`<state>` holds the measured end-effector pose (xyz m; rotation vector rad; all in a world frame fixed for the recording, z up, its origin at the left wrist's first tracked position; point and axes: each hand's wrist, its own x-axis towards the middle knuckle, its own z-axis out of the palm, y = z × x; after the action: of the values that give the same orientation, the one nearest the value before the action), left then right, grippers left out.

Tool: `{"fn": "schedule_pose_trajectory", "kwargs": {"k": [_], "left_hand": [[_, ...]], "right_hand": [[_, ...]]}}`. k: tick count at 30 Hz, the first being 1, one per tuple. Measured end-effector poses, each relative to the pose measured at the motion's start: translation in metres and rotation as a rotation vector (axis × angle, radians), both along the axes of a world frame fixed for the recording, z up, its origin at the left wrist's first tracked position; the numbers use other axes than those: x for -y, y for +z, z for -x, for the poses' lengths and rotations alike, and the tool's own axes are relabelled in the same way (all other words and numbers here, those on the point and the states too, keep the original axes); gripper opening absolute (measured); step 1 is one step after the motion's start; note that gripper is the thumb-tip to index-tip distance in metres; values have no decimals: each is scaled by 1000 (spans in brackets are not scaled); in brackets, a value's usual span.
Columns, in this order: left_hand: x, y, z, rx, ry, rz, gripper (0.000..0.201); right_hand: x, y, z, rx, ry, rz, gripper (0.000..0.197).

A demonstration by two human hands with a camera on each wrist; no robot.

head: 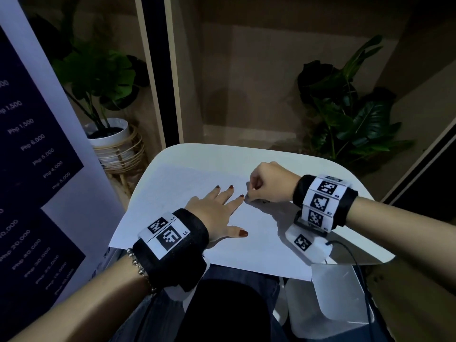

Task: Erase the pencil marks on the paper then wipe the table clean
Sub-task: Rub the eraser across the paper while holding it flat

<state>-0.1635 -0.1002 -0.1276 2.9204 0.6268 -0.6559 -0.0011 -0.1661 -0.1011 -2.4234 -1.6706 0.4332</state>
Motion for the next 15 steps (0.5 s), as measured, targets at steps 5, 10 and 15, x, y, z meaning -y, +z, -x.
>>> {"fn": "schedule_pose_trajectory", "kwargs": {"k": [5, 10, 15], "left_hand": [[1, 0, 1, 4, -4, -10, 83], [0, -1, 0, 4, 0, -4, 83], [0, 0, 0, -8, 2, -8, 83]], "right_hand": [[-6, 7, -9, 111, -42, 45, 22], [-2, 4, -4, 50, -6, 70, 21], [-8, 12, -22, 130, -76, 62, 23]]}}
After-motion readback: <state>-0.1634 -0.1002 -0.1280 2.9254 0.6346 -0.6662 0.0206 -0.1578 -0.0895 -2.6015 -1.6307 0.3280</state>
